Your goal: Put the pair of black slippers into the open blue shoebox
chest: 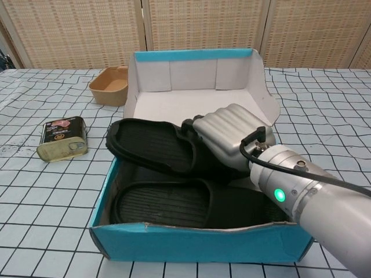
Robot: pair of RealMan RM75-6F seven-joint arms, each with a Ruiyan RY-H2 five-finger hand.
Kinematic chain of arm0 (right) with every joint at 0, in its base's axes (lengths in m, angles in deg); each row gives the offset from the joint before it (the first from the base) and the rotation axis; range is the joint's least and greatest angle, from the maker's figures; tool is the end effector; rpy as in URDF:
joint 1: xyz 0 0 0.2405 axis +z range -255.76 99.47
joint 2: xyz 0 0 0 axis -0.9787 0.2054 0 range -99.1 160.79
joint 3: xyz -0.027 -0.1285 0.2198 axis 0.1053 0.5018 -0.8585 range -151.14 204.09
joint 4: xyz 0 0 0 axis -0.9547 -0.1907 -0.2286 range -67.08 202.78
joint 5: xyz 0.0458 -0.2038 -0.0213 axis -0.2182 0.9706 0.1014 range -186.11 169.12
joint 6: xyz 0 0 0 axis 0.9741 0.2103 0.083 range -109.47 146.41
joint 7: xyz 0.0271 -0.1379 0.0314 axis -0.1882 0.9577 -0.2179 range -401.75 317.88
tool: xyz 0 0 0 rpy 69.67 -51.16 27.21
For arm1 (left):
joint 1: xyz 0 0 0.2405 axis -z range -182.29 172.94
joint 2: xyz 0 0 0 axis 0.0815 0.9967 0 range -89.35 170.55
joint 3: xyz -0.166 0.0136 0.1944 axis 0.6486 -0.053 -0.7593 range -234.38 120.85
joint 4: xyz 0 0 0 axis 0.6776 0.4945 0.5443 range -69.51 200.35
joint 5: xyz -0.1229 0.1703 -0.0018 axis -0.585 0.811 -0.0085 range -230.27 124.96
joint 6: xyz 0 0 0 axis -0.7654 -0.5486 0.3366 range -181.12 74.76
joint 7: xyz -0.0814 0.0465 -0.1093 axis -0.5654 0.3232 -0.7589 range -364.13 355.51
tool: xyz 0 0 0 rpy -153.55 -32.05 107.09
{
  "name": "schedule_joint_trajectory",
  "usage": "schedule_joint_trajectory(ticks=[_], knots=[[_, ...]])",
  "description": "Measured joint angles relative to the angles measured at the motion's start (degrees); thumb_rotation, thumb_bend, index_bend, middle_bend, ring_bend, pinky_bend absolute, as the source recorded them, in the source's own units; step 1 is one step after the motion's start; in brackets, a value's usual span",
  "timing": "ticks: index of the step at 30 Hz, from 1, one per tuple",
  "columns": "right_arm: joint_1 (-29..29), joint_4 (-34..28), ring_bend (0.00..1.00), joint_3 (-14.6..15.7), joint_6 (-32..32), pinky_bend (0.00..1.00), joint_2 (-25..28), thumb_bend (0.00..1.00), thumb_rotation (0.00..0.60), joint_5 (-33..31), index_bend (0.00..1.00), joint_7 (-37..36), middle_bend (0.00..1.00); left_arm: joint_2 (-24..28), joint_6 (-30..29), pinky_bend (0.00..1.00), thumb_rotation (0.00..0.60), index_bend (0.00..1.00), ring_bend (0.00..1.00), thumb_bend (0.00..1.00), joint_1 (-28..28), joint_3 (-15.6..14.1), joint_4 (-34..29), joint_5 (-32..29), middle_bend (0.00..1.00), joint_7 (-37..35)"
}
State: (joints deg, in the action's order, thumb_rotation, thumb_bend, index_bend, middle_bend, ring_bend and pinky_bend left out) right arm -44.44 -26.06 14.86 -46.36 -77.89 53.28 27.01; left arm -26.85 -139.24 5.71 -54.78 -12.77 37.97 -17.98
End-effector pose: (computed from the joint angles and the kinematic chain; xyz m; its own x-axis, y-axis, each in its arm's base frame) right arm -0.0767 -0.2529 -0.0886 0.7139 -0.1111 0.6914 -0.6555 -0.4533 0.6040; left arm -0.3243 0.2129 0.1610 0.3538 -0.0296 0.9348 0.9209 -0.1640 -0.3537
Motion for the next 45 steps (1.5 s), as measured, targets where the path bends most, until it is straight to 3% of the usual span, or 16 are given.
schedule_joint_trajectory(ticks=[5, 8, 14, 34, 37, 42, 45], knots=[[0.9, -3.9, 0.05, -0.1, -0.8, 0.28, 2.0, 0.06, 0.6, -2.4, 0.02, 0.5, 0.15, 0.0, 0.3, 0.44, 0.6, 0.33, 0.31, 0.42, 0.1, 0.0, 0.0, -0.1, 0.31, 0.1], [1.5, -6.8, 0.0, -0.3, -0.7, 0.25, 3.6, 0.06, 0.6, -5.2, 0.0, 0.5, 0.07, 0.0, 0.3, 0.44, 0.6, 0.33, 0.31, 0.42, 0.1, 0.0, 0.1, -0.1, 0.31, -0.1], [3.0, -12.4, 0.0, -0.7, -0.7, 0.21, 7.4, 0.06, 0.6, -9.5, 0.0, -0.2, 0.05, 0.0, 0.0, 0.44, 0.6, 0.33, 0.31, 0.42, 0.0, 0.0, 0.1, 0.0, 0.31, -0.3], [5.3, -22.1, 0.0, 0.3, -5.9, 0.17, 14.6, 0.06, 0.6, -9.2, 0.0, -7.6, 0.05, -0.1, 0.2, 0.44, 0.6, 0.33, 0.31, 0.42, 0.0, -0.1, 0.0, -0.1, 0.31, 0.2], [5.7, -22.3, 0.0, 0.6, -6.5, 0.2, 14.8, 0.06, 0.6, -9.3, 0.0, -8.3, 0.05, -0.1, 0.2, 0.44, 0.6, 0.33, 0.31, 0.42, 0.0, -0.1, -0.1, 0.0, 0.31, 0.2], [6.0, -22.4, 0.09, 1.5, -7.6, 0.38, 14.3, 0.06, 0.6, -9.0, 0.0, -9.6, 0.15, 0.0, 0.2, 0.44, 0.6, 0.33, 0.31, 0.42, 0.0, -0.1, -0.1, -0.1, 0.31, 0.1], [6.2, -22.1, 0.15, 1.7, -8.5, 0.41, 13.8, 0.06, 0.6, -8.1, 0.09, -10.2, 0.21, 0.0, 0.2, 0.44, 0.6, 0.33, 0.31, 0.42, 0.0, -0.1, -0.1, 0.0, 0.31, 0.1]])
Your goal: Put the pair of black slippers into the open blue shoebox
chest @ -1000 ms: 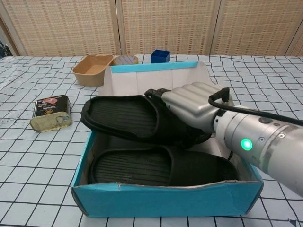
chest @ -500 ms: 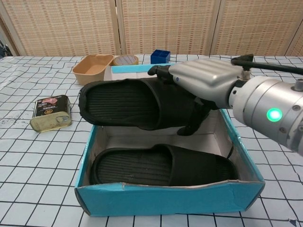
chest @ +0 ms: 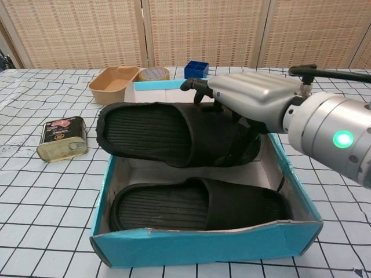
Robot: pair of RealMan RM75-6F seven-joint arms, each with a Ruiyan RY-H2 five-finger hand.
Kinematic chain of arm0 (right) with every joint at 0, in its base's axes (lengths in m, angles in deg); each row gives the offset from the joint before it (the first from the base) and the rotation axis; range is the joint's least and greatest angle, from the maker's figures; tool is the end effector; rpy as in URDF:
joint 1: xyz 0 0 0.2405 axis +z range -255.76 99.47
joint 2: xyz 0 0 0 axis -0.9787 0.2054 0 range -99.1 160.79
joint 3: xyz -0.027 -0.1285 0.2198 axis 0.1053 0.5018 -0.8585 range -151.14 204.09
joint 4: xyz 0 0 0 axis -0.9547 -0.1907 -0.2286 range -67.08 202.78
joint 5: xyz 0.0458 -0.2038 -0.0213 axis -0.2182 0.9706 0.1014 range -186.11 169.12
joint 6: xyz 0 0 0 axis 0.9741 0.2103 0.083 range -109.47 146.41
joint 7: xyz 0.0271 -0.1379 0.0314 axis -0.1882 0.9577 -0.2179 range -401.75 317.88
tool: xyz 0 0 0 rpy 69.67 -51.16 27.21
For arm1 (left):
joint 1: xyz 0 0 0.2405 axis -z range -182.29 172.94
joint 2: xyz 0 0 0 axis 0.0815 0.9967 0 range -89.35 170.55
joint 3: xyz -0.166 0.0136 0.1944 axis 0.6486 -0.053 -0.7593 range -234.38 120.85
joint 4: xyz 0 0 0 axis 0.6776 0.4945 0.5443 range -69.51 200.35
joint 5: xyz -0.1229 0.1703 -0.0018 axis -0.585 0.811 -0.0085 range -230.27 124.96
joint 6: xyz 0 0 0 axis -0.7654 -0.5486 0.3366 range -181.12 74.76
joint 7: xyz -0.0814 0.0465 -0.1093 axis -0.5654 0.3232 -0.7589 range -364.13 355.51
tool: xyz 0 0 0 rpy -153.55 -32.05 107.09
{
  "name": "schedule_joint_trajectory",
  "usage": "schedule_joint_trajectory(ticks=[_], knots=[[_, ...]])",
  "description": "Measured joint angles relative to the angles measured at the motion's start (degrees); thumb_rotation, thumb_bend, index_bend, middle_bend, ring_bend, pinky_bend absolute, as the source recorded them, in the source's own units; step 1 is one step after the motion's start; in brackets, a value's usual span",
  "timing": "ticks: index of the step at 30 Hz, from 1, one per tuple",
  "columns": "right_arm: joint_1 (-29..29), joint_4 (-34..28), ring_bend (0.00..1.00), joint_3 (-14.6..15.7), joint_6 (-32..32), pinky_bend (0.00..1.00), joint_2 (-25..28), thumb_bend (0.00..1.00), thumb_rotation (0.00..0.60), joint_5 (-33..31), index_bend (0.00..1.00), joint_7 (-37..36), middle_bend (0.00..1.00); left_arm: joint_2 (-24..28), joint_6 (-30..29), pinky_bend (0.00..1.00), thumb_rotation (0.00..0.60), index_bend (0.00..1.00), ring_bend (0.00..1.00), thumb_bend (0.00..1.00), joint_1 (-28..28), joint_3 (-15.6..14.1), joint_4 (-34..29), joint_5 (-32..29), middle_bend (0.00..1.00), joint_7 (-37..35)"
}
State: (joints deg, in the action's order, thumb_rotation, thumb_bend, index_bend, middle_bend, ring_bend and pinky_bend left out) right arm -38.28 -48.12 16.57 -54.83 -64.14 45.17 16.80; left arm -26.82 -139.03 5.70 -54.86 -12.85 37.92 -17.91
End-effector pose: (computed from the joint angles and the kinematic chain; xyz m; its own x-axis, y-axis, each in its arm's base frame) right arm -0.0529 -0.2454 -0.0164 0.5097 -0.2195 0.8319 -0.8157 -0.4308 0.3861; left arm -0.3246 0.2126 0.1604 0.3549 -0.0249 0.9346 0.9210 -0.1622 -0.3541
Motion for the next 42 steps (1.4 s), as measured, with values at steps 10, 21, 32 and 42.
schedule_joint_trajectory(ticks=[10, 21, 32, 42], knots=[[0.8, -1.4, 0.29, -0.3, -1.4, 0.41, 0.1, 0.06, 0.6, 1.0, 0.16, -2.0, 0.33, 0.0, 0.5, 0.44, 0.6, 0.33, 0.31, 0.42, 0.1, -0.1, -0.1, -0.2, 0.32, 0.1], [1.9, 3.8, 0.37, 0.2, 0.1, 0.45, -2.0, 0.08, 0.6, 5.1, 0.46, -7.6, 0.45, 0.0, 0.8, 0.44, 0.6, 0.33, 0.32, 0.42, 0.2, -0.2, -0.4, 0.0, 0.33, 0.7], [4.1, 24.0, 0.47, -1.2, 3.5, 0.55, -13.1, 0.36, 0.6, 19.0, 0.64, -28.5, 0.53, 0.2, 0.5, 0.44, 0.6, 0.33, 0.32, 0.42, 0.1, -0.2, -0.2, 0.0, 0.33, -0.4], [4.3, 31.0, 0.47, -0.6, 4.5, 0.56, -16.4, 0.36, 0.6, 21.4, 0.65, -31.3, 0.53, 0.2, 0.8, 0.44, 0.6, 0.33, 0.32, 0.42, 0.2, -0.5, -0.3, 0.3, 0.33, 0.0]])
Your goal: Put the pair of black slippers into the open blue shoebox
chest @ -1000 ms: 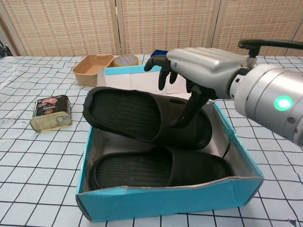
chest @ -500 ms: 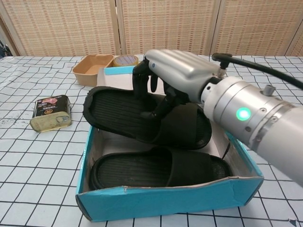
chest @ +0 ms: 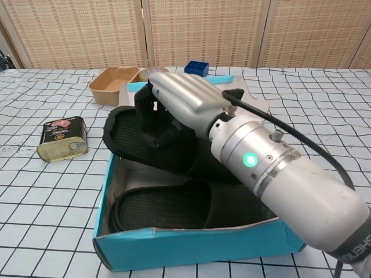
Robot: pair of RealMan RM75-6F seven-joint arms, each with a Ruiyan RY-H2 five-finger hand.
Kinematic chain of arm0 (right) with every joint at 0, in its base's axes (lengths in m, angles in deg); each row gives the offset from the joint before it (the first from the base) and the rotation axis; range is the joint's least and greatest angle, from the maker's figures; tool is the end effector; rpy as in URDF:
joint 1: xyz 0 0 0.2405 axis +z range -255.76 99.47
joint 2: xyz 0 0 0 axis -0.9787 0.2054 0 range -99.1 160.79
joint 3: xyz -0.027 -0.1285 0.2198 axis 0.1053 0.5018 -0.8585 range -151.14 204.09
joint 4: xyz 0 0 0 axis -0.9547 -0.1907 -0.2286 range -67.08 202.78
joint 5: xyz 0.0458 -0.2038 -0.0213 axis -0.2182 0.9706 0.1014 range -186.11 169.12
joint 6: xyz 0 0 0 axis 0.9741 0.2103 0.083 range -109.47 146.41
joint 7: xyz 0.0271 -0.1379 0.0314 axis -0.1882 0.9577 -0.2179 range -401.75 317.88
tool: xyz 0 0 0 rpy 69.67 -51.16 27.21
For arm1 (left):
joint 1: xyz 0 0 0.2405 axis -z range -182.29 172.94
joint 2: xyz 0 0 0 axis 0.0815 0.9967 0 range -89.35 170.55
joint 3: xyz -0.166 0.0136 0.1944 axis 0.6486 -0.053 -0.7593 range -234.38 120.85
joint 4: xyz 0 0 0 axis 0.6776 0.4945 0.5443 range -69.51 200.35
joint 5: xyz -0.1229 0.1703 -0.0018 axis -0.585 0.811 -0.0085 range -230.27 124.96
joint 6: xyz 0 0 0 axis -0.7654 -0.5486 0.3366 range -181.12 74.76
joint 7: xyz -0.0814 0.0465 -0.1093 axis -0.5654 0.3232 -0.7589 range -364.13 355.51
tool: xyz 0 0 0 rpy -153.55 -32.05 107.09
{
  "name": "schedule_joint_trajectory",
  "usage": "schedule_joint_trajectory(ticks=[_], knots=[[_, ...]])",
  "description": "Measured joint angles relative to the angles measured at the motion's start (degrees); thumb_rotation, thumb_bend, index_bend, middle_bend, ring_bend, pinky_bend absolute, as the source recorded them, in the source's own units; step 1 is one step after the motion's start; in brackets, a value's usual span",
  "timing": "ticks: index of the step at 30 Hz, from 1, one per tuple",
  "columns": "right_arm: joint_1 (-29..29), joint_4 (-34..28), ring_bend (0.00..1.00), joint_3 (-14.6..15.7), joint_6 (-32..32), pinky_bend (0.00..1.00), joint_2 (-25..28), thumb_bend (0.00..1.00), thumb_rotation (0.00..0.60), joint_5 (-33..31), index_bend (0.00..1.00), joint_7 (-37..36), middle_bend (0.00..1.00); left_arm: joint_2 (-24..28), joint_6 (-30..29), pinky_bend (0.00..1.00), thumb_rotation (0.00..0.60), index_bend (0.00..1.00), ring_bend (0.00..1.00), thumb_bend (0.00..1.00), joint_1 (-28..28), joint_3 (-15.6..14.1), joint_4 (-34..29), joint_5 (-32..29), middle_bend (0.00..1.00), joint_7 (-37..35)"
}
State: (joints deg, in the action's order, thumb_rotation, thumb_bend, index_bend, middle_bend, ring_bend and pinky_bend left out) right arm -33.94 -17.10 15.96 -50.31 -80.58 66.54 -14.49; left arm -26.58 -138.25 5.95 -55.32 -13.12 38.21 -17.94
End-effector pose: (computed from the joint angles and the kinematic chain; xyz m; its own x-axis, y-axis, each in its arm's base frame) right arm -0.0273 -0.2701 -0.0882 0.2585 -0.1358 0.9564 -0.8118 -0.5672 0.1389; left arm -0.3245 0.2123 0.1582 0.3578 -0.0042 0.9338 0.9203 -0.1678 -0.3534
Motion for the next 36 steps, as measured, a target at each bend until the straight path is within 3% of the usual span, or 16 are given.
schedule_joint_trajectory(ticks=[7, 24, 36], knots=[[-1.8, 2.9, 0.47, 2.1, 2.7, 0.56, 0.5, 0.36, 0.6, -0.9, 0.65, -1.9, 0.53, 0.1, 0.1, 0.44, 0.6, 0.33, 0.32, 0.42, 0.0, 0.1, -0.1, -0.2, 0.33, -0.1], [-4.1, 2.8, 0.47, 4.7, 7.2, 0.56, 2.1, 0.36, 0.6, -1.6, 0.65, -5.0, 0.53, 0.0, 0.5, 0.44, 0.6, 0.33, 0.32, 0.42, 0.2, 0.1, 0.1, -0.3, 0.33, -0.2], [-4.8, -6.3, 0.47, 2.4, 2.9, 0.56, 4.5, 0.36, 0.6, 3.1, 0.65, -4.7, 0.53, -0.1, 0.6, 0.44, 0.6, 0.33, 0.32, 0.42, 0.3, 0.1, 0.1, -0.3, 0.33, -0.1]])
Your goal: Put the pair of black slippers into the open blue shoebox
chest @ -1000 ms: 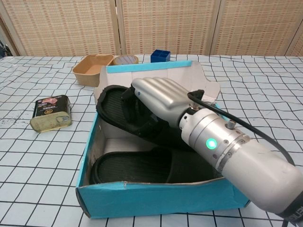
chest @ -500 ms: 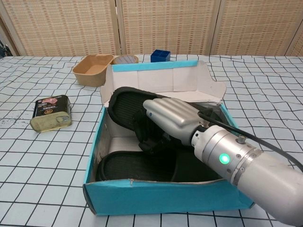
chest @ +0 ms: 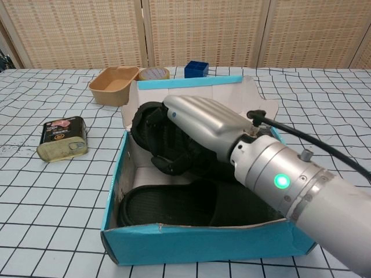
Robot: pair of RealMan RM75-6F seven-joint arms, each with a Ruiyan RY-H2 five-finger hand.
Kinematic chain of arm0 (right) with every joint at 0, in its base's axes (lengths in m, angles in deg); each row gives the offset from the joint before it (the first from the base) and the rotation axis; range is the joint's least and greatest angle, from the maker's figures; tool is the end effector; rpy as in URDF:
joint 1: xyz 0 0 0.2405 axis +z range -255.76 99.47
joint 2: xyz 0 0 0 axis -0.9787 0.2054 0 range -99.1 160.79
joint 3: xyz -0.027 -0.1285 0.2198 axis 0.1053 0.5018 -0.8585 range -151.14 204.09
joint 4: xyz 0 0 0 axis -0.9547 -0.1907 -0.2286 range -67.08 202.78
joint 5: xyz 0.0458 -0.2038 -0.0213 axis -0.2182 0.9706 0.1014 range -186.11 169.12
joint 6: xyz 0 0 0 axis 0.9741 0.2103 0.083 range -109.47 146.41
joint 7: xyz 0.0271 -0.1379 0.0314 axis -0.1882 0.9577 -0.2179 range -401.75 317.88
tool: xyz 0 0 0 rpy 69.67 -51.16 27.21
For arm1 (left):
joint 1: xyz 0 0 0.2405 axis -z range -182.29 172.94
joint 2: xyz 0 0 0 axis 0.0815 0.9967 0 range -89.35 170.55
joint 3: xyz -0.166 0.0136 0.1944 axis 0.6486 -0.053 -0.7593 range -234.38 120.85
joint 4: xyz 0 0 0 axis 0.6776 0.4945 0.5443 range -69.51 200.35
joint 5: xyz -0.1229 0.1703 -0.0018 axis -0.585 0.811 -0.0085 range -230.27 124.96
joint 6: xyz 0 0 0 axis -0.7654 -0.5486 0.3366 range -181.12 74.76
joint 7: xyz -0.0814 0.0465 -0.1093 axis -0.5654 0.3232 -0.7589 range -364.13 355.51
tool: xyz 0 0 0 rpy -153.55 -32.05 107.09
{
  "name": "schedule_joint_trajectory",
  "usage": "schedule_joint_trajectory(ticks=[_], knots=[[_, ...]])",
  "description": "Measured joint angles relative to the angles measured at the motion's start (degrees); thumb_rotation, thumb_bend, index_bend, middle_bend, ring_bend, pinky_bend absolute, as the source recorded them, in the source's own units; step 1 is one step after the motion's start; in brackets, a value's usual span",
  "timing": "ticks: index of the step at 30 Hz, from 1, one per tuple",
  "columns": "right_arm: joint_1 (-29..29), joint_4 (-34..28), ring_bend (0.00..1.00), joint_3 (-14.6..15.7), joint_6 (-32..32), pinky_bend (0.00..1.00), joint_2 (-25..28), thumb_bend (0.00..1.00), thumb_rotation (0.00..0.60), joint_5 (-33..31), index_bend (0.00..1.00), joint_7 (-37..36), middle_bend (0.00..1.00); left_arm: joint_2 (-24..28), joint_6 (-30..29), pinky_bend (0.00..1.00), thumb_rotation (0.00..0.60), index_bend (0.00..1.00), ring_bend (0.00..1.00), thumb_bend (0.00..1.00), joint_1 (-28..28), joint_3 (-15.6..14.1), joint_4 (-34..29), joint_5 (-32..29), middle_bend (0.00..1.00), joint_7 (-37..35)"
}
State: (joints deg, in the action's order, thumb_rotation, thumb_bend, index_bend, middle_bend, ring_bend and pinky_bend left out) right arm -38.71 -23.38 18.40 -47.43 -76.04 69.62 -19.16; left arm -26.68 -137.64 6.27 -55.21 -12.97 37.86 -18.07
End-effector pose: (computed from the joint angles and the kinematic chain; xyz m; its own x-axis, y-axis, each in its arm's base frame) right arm -0.0443 -0.2502 -0.0779 0.2130 -0.2451 0.9458 -0.8211 -0.5696 0.0373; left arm -0.3250 0.2148 0.1574 0.3571 0.0010 0.9341 0.9214 -0.1646 -0.3521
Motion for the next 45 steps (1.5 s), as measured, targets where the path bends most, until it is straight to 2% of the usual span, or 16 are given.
schedule_joint_trajectory(ticks=[3, 7, 14, 20, 24, 29, 38, 45], knots=[[0.1, -1.1, 0.47, -2.0, -1.6, 0.56, 0.3, 0.36, 0.6, 0.7, 0.65, 1.5, 0.53, 0.0, 0.1, 0.44, 0.6, 0.33, 0.32, 0.42, 0.0, 0.0, 0.0, -0.1, 0.33, 0.1], [1.2, 1.2, 0.47, -5.2, -2.5, 0.56, -0.9, 0.36, 0.6, 1.1, 0.65, 2.2, 0.53, 0.0, 0.2, 0.44, 0.6, 0.33, 0.32, 0.42, 0.0, -0.1, -0.1, 0.0, 0.33, 0.3], [4.2, 12.7, 0.47, -9.4, -3.3, 0.56, -5.4, 0.36, 0.6, 1.1, 0.65, 1.7, 0.53, 0.0, 0.3, 0.44, 0.6, 0.33, 0.32, 0.42, 0.1, -0.1, 0.0, -0.2, 0.33, -0.2], [5.9, 21.6, 0.47, -10.8, -2.2, 0.56, -8.5, 0.36, 0.6, -0.2, 0.65, -1.8, 0.53, 0.2, -0.1, 0.44, 0.6, 0.33, 0.32, 0.42, -0.1, -0.1, -0.1, 0.1, 0.33, -0.4], [6.2, 24.2, 0.47, -10.5, 0.0, 0.56, -9.3, 0.36, 0.6, -1.6, 0.65, -5.0, 0.53, 0.2, 0.1, 0.44, 0.6, 0.33, 0.32, 0.42, 0.0, -0.2, 0.0, 0.0, 0.33, -0.3], [5.7, 23.5, 0.47, -8.8, 2.1, 0.56, -8.9, 0.36, 0.6, -2.4, 0.65, -7.3, 0.53, 0.1, 0.2, 0.44, 0.6, 0.33, 0.32, 0.42, 0.0, -0.1, -0.1, 0.0, 0.33, -0.2], [3.9, 20.4, 0.47, -5.3, 2.1, 0.56, -7.2, 0.36, 0.6, -1.5, 0.65, -6.7, 0.53, 0.1, 0.1, 0.44, 0.6, 0.33, 0.32, 0.42, 0.0, -0.2, -0.2, 0.1, 0.33, -0.1], [2.9, 21.3, 0.47, -3.7, 2.9, 0.56, -6.6, 0.36, 0.6, -1.8, 0.65, -6.6, 0.53, 0.1, 0.0, 0.44, 0.6, 0.33, 0.32, 0.42, 0.0, -0.1, -0.1, 0.0, 0.33, -0.2]])
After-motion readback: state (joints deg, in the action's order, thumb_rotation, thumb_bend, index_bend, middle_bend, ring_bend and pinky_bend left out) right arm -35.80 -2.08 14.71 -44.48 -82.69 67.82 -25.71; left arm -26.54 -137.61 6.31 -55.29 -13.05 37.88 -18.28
